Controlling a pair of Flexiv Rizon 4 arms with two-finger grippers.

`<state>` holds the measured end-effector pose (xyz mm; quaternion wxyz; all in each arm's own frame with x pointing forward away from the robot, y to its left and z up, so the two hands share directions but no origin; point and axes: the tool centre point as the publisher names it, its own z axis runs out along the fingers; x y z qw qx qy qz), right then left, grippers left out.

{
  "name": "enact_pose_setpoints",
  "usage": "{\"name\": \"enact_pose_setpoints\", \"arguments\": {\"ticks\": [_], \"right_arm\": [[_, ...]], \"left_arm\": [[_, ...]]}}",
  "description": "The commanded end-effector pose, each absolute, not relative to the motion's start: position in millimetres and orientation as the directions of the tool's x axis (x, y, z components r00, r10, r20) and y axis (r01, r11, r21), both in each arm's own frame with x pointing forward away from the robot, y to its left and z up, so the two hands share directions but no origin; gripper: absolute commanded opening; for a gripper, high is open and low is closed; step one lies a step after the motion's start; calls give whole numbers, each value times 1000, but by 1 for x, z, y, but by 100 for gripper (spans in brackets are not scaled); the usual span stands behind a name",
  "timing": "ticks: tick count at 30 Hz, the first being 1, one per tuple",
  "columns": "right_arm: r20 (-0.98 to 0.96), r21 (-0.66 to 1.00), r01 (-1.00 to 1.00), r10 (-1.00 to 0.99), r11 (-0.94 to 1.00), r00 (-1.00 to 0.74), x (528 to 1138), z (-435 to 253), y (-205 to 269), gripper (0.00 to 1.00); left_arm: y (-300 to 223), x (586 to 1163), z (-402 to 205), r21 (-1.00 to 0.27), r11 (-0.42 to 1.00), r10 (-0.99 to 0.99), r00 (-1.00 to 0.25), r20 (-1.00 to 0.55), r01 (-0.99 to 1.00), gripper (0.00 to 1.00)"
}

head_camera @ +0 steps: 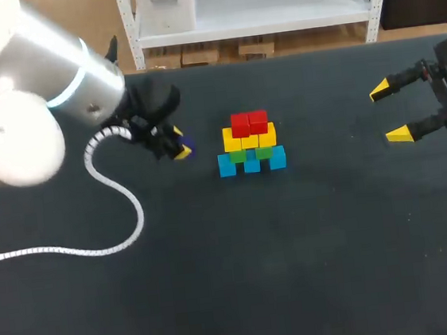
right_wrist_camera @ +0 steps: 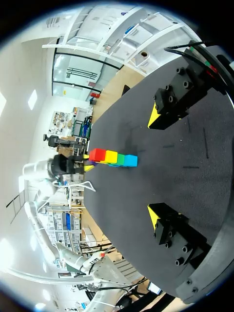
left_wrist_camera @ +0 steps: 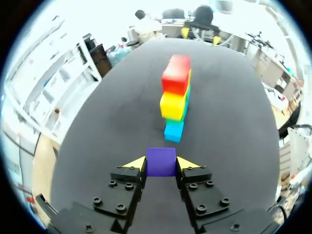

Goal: Place the blue cubes, place green cubes on the blue cubes, place the yellow cubes on the green cubes, then place the red cubes on the yellow cubes, and place purple cube on the red cubes.

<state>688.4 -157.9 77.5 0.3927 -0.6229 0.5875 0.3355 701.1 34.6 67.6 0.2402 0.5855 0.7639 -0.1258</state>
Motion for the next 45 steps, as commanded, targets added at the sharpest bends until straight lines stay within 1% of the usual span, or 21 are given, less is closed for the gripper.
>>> {"name": "enact_pose_setpoints", "arguments": {"ticks": [1, 5, 9, 20, 32, 45], "right_arm": [[-880, -95, -995, -468, -2, 85, 689, 77, -158, 100], [-880, -95, -995, -468, -2, 85, 689, 77, -158, 100], [-880, -95, -995, -468, -2, 85, 689, 77, -158, 100], [-880, -95, -995, -468, -2, 85, 689, 77, -158, 100], [-880, -95, -995, -468, -2, 85, 689, 77, -158, 100], [-880, -95, -995, -468, -2, 85, 689, 77, -158, 100]], "left_arm": [[38, 706, 116, 65, 189, 844, -129, -520, 980, 0], [22, 716, 137, 77, 100, 849, -44, -527, 992, 0], [3, 726, 151, 96, 53, 835, 8, -550, 994, 0], [-47, 730, 142, 67, -63, 817, 90, -570, 996, 0], [-75, 725, 137, 56, -84, 804, 101, -585, 995, 0], [-82, 714, 128, 34, -68, 809, 75, -583, 997, 0]]}}
